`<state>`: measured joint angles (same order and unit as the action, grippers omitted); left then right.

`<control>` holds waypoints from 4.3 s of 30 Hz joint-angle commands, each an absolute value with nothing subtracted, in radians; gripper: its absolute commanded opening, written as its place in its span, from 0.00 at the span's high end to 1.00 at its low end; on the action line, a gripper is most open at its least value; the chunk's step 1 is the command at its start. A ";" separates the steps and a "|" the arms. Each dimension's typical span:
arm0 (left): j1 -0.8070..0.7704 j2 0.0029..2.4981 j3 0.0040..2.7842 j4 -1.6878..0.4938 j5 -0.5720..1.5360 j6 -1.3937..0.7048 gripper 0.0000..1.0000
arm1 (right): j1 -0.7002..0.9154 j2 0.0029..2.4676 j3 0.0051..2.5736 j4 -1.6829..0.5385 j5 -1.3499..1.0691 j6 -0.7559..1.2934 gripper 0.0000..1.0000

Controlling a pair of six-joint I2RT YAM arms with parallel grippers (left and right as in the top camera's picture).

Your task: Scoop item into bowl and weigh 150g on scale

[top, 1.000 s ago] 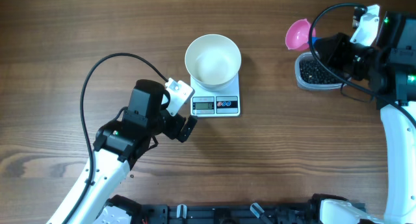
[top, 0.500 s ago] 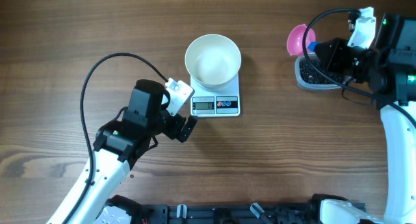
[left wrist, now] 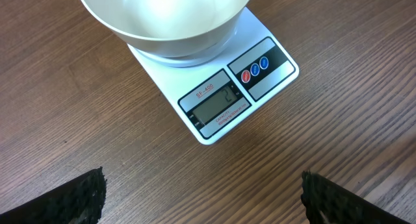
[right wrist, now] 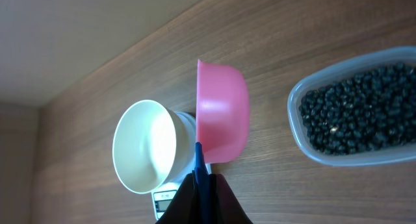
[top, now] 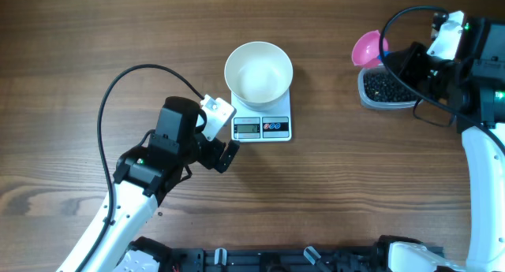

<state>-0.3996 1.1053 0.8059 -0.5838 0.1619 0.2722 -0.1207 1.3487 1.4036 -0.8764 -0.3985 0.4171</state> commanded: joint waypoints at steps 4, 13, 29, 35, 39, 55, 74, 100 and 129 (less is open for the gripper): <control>-0.395 1.109 0.802 -0.581 0.167 0.281 0.00 | -0.123 1.351 1.427 -0.896 -0.381 0.509 0.96; -0.395 1.109 0.802 -0.581 0.167 0.281 0.00 | -0.123 1.351 1.427 -0.912 -0.381 0.519 0.96; -0.395 1.109 0.802 -0.581 0.167 0.281 0.00 | -0.123 1.351 1.444 -1.032 -0.395 0.464 0.96; -0.395 1.109 0.802 -0.581 0.167 0.281 0.00 | -0.123 1.351 1.522 -1.103 -0.349 0.418 0.96; -0.395 1.109 0.802 -0.581 0.167 0.281 0.00 | -0.123 1.351 1.573 -1.176 -0.281 0.384 0.96; -0.395 1.109 0.802 -0.581 0.167 0.281 0.00 | -0.191 1.351 1.663 -1.366 -0.122 0.148 0.96; -0.395 1.109 0.802 -0.581 0.167 0.281 0.00 | -0.191 1.351 1.662 -1.335 -0.085 0.000 0.96; -0.395 1.109 0.802 -0.581 0.167 0.281 0.00 | -0.191 1.351 1.661 -1.358 -0.076 -0.065 0.96; -0.395 1.109 0.802 -0.588 0.167 0.281 0.00 | -0.191 1.386 1.602 -1.273 -0.023 -0.105 0.96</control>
<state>-0.3996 1.1053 0.8059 -0.5869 0.1619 0.2722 -0.1871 1.3823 1.6096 -1.2762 -0.0151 -0.0853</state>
